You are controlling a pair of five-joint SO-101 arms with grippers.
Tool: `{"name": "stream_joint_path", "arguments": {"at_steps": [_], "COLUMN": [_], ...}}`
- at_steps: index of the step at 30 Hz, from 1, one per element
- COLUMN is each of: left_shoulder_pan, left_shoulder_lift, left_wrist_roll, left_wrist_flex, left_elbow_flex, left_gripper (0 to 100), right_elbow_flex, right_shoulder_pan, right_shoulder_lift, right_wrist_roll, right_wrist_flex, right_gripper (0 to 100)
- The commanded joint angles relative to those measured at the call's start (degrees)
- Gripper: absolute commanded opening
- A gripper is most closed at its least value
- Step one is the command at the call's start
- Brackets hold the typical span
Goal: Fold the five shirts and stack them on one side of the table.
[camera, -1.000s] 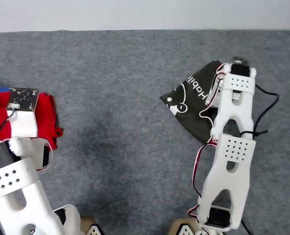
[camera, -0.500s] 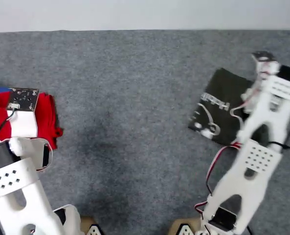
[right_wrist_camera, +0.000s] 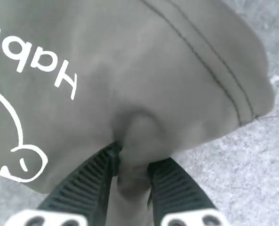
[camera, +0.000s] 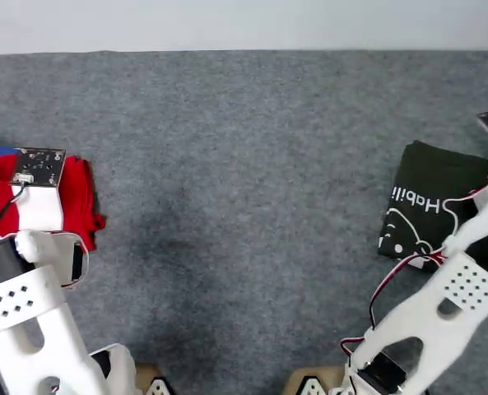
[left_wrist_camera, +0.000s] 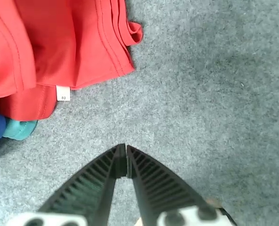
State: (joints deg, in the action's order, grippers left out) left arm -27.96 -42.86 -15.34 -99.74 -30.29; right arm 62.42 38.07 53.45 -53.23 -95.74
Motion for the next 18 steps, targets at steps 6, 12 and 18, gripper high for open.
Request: {"name": "stream_joint_path", "arguments": {"at_steps": [6,12,18], "left_shoulder_pan": [0.1,0.1,0.1], "left_shoulder_lift": [-1.1,-1.1,-1.1], "left_wrist_roll": [-0.4,-0.4,-0.4], "left_wrist_flex": [-0.7,-0.7,-0.7], "left_elbow_flex": [0.2,0.2,0.2], "left_gripper": [1,1,1], "right_elbow_flex": [3.1,3.0,-2.3], "right_shoulder_pan": [0.5,-1.6,-6.2], "right_shoulder_lift": [-8.6,-15.2,-19.3], "right_wrist_roll": [8.9,9.8,13.2], "right_wrist_flex": [0.9,-3.6,-7.2], "right_gripper": [27.8,26.9,0.0]}}
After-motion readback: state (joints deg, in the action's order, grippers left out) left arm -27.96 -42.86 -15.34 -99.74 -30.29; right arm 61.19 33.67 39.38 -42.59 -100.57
